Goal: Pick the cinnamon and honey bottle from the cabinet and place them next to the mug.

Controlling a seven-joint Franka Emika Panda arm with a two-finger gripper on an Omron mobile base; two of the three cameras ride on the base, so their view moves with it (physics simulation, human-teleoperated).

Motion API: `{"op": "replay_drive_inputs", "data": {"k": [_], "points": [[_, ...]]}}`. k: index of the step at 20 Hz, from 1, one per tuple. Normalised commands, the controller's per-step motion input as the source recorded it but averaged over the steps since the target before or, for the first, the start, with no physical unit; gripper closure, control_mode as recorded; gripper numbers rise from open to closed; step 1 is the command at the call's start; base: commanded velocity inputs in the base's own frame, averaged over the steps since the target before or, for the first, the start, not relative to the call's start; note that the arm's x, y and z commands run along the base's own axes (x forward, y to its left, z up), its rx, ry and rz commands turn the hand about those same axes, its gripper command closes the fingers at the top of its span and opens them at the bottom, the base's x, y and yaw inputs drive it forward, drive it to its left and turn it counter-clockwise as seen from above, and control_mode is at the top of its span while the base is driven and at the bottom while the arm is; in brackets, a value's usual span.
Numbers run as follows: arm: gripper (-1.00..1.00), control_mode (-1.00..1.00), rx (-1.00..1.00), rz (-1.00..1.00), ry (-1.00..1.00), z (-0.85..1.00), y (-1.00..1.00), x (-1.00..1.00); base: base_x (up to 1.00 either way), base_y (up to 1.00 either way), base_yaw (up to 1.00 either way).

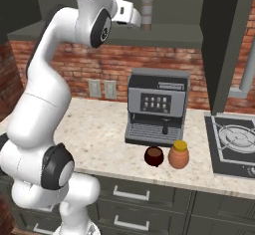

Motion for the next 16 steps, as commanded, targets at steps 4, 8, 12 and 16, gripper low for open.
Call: {"op": "replay_drive_inputs", "data": {"k": [4,8,12,16], "points": [[-1.0,-1.0,0.0,0.0,0.0,-0.04,0.0,0.76,0.0,0.0,0.0],[-1.0,-1.0,0.0,0.0,0.0,-0.03,-0.02,0.29,0.0,0.0,0.0],[-1.0,-1.0,0.0,-0.01,0.0,-0.14,-0.29,0.1,0.0,0.0,0.0],[-1.0,-1.0,0.01,0.0,-0.01,-0.11,-0.49,0.14,0.0,0.0,0.0]]}}
